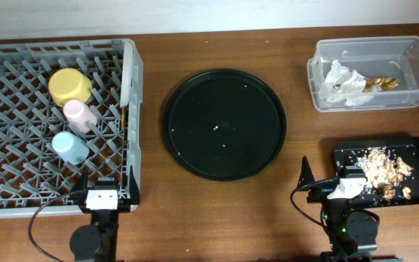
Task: Sort waste into correct bins and load items into the dishwasher rack
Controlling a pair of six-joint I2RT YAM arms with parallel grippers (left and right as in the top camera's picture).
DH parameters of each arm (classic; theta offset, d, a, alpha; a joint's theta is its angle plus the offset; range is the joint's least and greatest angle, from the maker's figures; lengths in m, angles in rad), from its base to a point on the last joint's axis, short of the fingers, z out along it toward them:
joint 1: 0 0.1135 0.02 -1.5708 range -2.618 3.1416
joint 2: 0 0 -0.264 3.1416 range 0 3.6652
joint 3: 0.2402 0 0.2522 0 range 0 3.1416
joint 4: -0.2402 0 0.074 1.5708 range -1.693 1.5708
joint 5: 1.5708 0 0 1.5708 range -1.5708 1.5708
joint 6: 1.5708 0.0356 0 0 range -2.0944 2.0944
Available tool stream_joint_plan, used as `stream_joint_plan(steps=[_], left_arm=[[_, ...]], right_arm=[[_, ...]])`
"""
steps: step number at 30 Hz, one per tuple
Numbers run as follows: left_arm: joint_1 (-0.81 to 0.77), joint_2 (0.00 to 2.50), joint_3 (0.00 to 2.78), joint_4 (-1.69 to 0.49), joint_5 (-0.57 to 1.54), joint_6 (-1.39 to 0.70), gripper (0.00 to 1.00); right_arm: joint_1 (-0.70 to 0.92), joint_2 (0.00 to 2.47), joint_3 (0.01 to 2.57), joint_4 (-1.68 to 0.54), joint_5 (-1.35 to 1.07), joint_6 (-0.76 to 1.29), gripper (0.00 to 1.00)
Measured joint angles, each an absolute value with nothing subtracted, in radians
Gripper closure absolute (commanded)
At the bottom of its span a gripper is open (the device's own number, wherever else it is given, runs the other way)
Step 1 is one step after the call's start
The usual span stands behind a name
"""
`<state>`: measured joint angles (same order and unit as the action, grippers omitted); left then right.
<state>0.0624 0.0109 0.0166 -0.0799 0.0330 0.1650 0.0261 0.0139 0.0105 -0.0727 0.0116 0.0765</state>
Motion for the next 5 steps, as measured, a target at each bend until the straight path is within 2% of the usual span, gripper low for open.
stream_joint_plan(steps=[5], left_arm=[[0.062,0.011,0.017,-0.08,0.033,0.165,0.01]], right_arm=[[0.026,0.014,0.01,-0.073,0.012,0.076,0.02]])
